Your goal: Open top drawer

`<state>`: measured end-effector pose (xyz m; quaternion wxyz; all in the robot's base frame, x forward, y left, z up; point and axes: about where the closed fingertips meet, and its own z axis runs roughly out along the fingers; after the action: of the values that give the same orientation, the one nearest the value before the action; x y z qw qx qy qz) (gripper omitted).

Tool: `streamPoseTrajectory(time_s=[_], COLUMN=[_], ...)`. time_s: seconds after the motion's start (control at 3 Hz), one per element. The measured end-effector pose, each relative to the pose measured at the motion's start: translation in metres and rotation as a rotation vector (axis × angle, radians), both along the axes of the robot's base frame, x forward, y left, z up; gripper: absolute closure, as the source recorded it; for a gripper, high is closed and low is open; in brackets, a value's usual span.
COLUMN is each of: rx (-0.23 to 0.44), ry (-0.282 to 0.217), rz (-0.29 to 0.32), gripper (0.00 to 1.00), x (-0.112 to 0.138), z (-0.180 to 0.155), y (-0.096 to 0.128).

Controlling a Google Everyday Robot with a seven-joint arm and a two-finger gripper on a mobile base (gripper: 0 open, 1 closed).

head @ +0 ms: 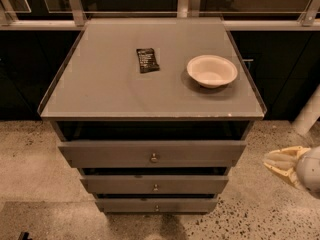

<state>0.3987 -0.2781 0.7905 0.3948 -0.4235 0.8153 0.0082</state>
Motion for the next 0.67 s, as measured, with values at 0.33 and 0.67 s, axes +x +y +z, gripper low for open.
streamPoseTrajectory(time_s=[0.33,0.67], rx=[0.04,0.084], ry=[-0.014,-0.017], rz=[-0.039,-0.025], gripper=[1.0,1.0], x=[0.009,0.03], z=[-0.032,-0.055], y=[-0.002,0.008])
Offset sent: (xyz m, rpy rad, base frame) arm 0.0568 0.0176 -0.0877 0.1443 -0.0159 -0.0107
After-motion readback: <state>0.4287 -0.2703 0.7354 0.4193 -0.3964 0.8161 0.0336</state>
